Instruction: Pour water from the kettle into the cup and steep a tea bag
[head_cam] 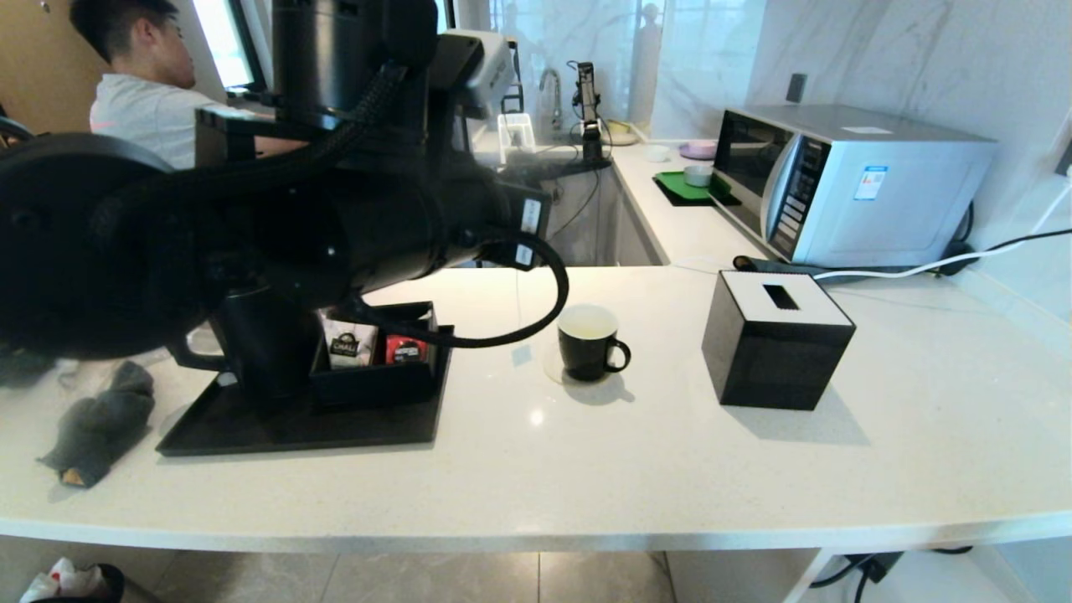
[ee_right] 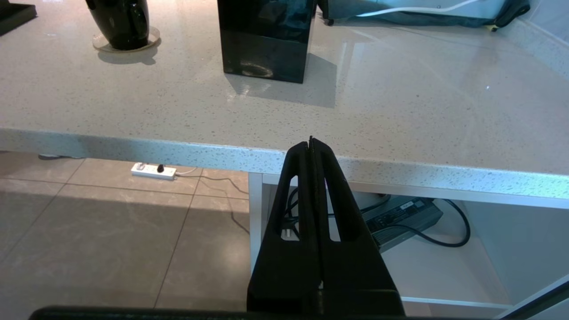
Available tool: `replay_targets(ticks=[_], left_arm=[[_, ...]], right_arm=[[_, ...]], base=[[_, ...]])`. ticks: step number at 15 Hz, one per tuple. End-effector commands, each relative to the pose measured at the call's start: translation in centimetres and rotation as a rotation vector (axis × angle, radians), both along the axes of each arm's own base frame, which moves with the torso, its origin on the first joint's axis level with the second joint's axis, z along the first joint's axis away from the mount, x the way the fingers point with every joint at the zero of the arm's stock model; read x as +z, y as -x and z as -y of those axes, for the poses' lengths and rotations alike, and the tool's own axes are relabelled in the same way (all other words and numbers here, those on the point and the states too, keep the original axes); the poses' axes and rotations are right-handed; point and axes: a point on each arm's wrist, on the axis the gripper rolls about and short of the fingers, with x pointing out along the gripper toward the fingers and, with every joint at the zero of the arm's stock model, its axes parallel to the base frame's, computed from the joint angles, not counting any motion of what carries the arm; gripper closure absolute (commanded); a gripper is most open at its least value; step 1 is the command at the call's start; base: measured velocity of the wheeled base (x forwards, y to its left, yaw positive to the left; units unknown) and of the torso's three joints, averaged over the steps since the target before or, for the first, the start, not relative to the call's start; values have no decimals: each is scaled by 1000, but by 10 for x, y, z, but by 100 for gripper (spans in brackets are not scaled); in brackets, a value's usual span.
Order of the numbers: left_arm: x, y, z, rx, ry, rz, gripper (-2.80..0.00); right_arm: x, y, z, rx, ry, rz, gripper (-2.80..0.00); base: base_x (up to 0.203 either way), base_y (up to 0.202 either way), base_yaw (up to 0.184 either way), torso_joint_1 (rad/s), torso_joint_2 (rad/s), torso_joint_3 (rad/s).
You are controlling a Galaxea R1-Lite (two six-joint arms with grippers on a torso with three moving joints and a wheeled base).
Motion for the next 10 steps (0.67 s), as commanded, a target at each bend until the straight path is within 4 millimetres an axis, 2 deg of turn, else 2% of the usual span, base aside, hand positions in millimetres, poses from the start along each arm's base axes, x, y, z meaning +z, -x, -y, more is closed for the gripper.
replay_targets(ticks=[1, 3, 7, 10], left_arm=[[0, 0, 0, 1, 2, 0, 0], [5, 4, -2, -3, 13, 11, 0], [6, 6, -1, -12, 18, 12, 0], [4, 7, 1, -19, 17, 7, 0]], right_arm=[[0, 0, 0, 1, 22, 4, 0], [5, 1, 0, 4, 40, 38, 0], [35, 7, -1, 45, 39, 84, 0], [58, -3, -3, 130, 41, 27, 0]], base=[[0, 0, 0, 0, 0, 0], [0, 0, 0, 0, 0, 0], [0, 0, 0, 0, 0, 0], [0, 0, 0, 0, 0, 0]])
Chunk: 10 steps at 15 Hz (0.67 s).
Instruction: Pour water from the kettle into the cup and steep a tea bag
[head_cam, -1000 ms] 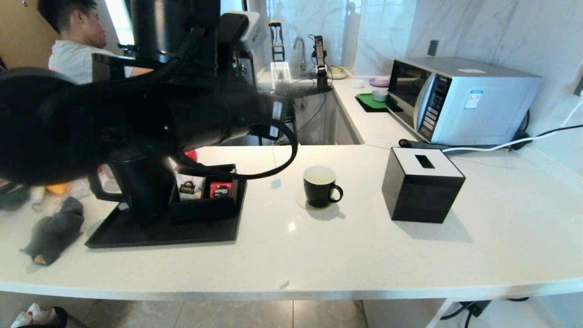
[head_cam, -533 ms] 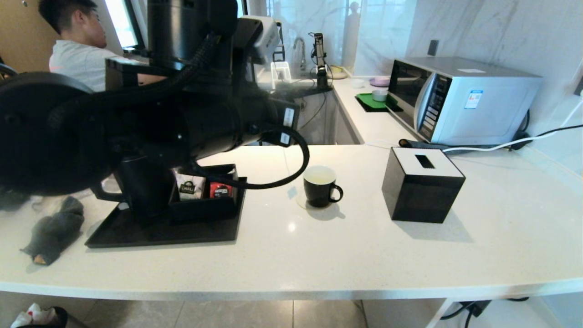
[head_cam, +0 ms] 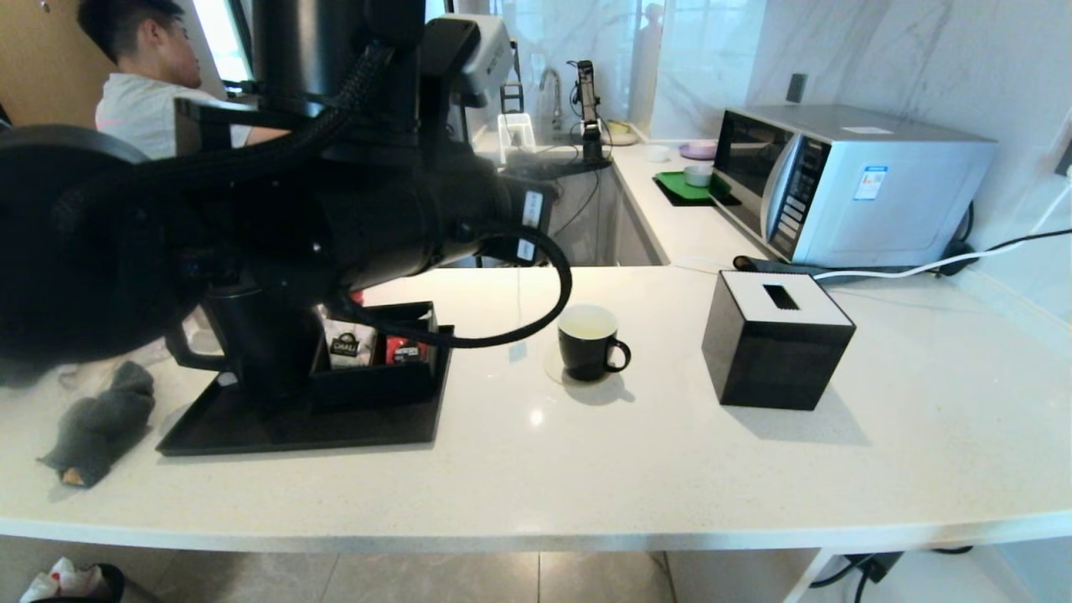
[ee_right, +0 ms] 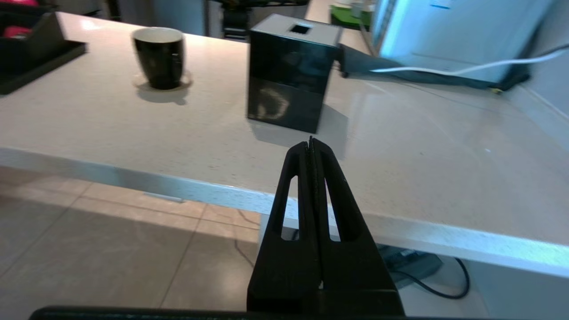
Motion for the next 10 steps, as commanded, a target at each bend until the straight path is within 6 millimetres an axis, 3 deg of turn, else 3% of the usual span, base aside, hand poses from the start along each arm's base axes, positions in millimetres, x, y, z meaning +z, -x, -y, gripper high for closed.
replay_targets(ticks=[1, 5, 10], left_arm=[[-2, -1, 1, 0, -2, -4, 0], [-6, -4, 4, -2, -9, -14, 0], [-10, -6, 7, -2, -18, -23, 0]], right_arm=[[21, -17, -1, 66, 9, -81, 0], [54, -73, -6, 178, 34, -151, 0], [80, -171, -20, 380, 75, -129, 0]], base=[[0, 0, 0, 0, 0, 0], [0, 0, 0, 0, 0, 0], [0, 0, 0, 0, 0, 0]])
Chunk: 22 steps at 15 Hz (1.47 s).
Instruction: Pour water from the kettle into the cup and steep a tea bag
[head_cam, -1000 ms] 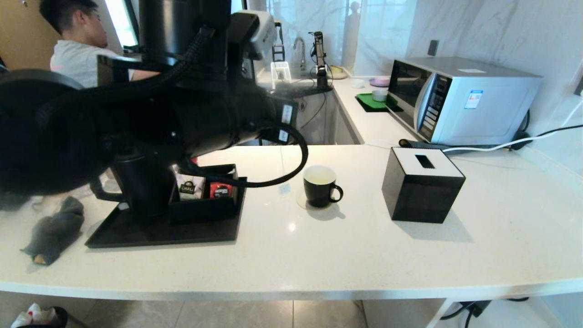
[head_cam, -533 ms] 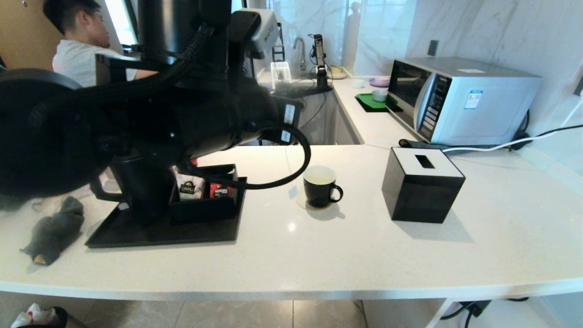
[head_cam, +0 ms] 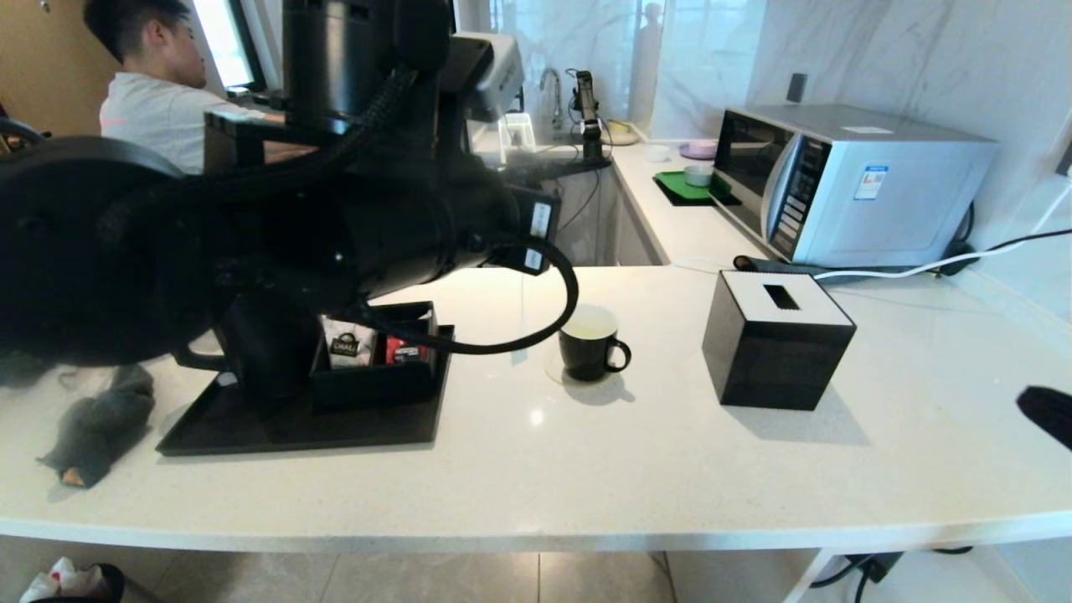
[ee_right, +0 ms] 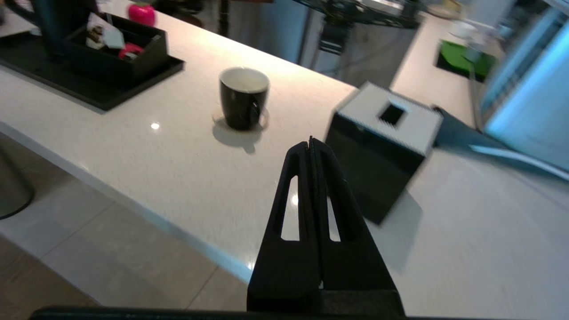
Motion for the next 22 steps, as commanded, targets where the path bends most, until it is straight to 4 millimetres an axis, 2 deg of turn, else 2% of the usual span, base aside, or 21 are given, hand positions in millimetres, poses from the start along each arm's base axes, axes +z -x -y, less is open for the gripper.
replay_targets(ticks=[1, 3, 5, 6, 8, 10, 16, 19, 22], left_arm=[[-4, -2, 2, 3, -8, -7, 0], [-5, -3, 3, 4, -10, -9, 0], [-6, -4, 4, 4, -14, -13, 0], [-7, -4, 4, 4, -15, -13, 0], [-8, -5, 5, 5, -19, -15, 0], [-8, -5, 5, 8, -21, -16, 0], [-16, -7, 6, 12, -37, -33, 0], [-19, -7, 4, 16, -43, -43, 0], [-20, -10, 5, 22, -10, -9, 0]], right_arm=[[-2, -70, -10, 89, 12, -65, 0], [2, -104, -23, 186, 12, -1, 0], [4, -129, -45, 294, 8, 59, 0], [3, -137, -59, 352, 4, 84, -280], [1, -141, -81, 466, -1, 110, -280], [-6, -147, -90, 528, 2, 110, -280], [-23, -172, -104, 648, -7, 218, -280], [-25, -179, -107, 667, -17, 210, -280], [-43, -186, -115, 717, -18, 131, -280]], base=[[0, 0, 0, 0, 0, 0], [0, 0, 0, 0, 0, 0], [0, 0, 0, 0, 0, 0], [0, 0, 0, 0, 0, 0], [0, 0, 0, 0, 0, 0], [0, 0, 0, 0, 0, 0], [0, 0, 0, 0, 0, 0], [0, 0, 0, 0, 0, 0], [0, 0, 0, 0, 0, 0]])
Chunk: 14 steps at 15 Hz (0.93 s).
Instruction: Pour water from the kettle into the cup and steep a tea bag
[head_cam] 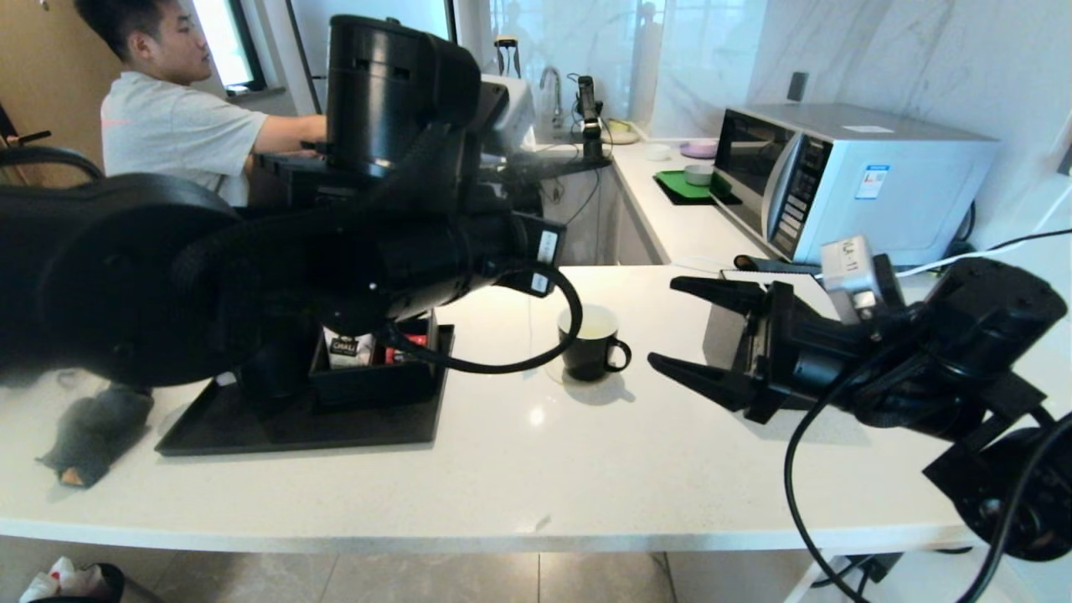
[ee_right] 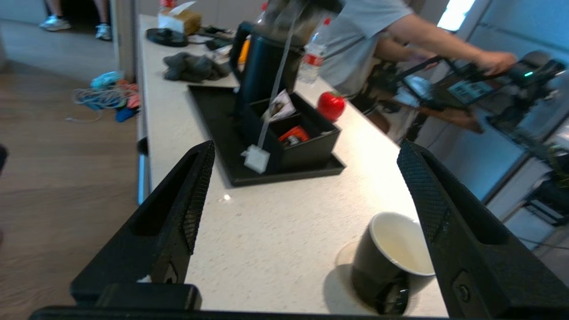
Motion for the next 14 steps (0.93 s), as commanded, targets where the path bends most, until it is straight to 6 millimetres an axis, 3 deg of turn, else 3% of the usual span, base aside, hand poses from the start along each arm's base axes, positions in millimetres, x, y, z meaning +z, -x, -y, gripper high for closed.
replay_targets(ticks=[1, 4, 8, 14], left_arm=[[-5, -4, 0, 11, 19, 20, 0], [-9, -7, 1, 13, 32, 34, 0], [-7, -8, 2, 13, 46, 48, 0], [-5, -10, 6, 4, 82, 95, 0]], right_arm=[[-19, -7, -9, 26, 19, -90, -280], [-23, -7, -26, 78, 26, -203, -280], [-8, -8, -62, 127, -39, -304, -280], [-13, -4, -81, 159, -23, -355, -280]], base=[[0, 0, 0, 0, 0, 0], [0, 0, 0, 0, 0, 0], [0, 0, 0, 0, 0, 0], [0, 0, 0, 0, 0, 0]])
